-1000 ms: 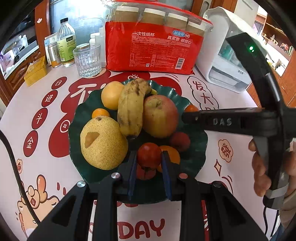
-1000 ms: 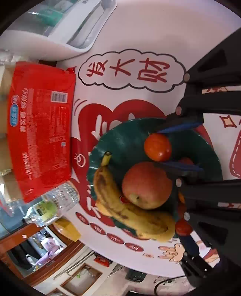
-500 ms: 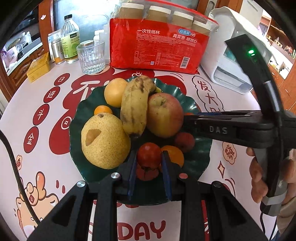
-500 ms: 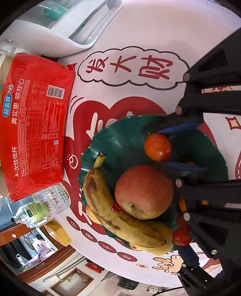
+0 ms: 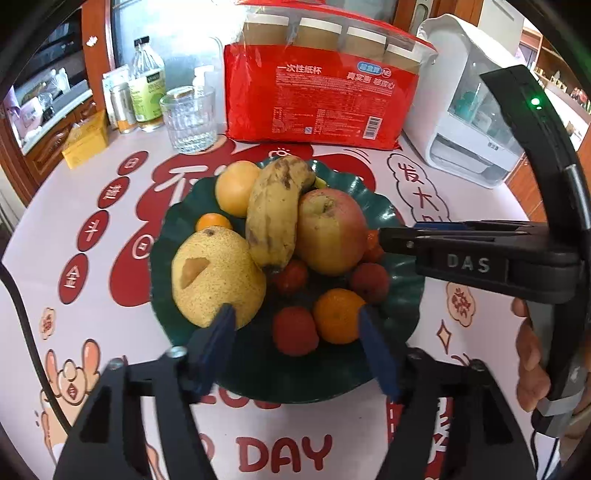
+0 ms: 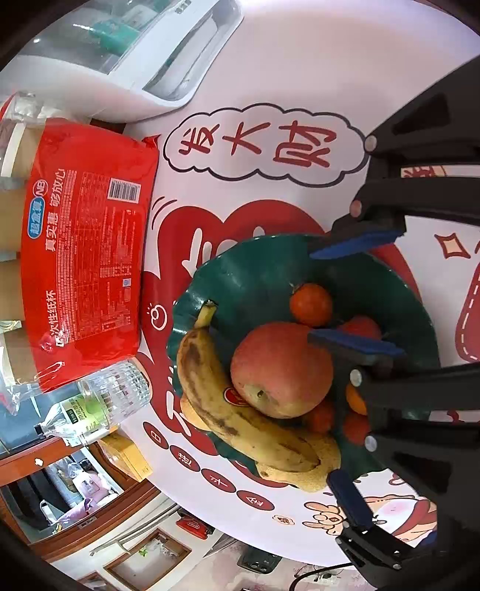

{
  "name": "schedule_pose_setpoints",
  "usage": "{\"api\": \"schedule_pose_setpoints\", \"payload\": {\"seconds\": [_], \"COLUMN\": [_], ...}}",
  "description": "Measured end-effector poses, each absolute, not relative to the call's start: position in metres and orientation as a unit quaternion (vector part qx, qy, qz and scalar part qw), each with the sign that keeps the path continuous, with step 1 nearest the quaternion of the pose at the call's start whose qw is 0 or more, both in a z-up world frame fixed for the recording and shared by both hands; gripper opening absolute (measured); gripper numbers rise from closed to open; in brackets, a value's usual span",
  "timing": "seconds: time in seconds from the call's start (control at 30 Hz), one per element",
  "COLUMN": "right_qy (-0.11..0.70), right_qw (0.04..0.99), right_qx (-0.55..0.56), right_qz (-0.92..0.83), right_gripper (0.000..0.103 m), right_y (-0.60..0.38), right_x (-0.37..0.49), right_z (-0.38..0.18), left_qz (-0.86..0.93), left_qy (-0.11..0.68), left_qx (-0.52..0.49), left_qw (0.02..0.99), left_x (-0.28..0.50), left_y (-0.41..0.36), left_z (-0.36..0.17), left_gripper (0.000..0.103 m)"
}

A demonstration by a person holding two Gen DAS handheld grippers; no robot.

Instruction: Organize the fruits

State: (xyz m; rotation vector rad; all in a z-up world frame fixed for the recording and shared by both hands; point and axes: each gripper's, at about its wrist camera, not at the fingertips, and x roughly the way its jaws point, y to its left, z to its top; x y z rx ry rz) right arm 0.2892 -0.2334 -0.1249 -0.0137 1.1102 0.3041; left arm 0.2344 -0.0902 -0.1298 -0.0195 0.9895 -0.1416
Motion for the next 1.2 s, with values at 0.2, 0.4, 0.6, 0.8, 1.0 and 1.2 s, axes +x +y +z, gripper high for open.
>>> {"api": "schedule_pose_setpoints", "payload": {"seconds": [0.2,0.4,0.6,0.8,1.0,1.2], "right_qy": [0.521,0.518,0.515,0.514,0.509,0.498], "right_qw": [0.842,0.844,0.846,0.847,0.850,0.858], "right_qx": [0.007,0.012,0.016,0.017,0.022,0.025], "right_qz": [0.142,0.138,0.136,0.134,0.133,0.125], "right_gripper": [0.040,0.040,0.040,0.040,0.040,0.040], "right_y": [-0.241,-0.243,-0.243,-0.239,-0.233,-0.223], "right_x": [0.281,0.270,0.251,0.224,0.190,0.156], "right_z": [-0.119,-0.114,-0.110,-0.111,-0.108,-0.100], "left_qz": [-0.064,-0.057,-0.051,-0.042,-0.032,-0.022], "left_qy": [0.477,0.473,0.473,0.474,0.474,0.478], "left_qx": [-0.012,-0.005,-0.001,-0.003,-0.007,-0.008], "left_qw": [0.877,0.879,0.880,0.880,0.880,0.878], "left_x": [0.230,0.222,0.210,0.193,0.173,0.151], "left_y": [-0.085,-0.081,-0.075,-0.065,-0.052,-0.039], "left_z": [-0.125,-0.116,-0.110,-0.106,-0.100,-0.092], "left_gripper": [0.078,0.081,0.082,0.082,0.084,0.090]}}
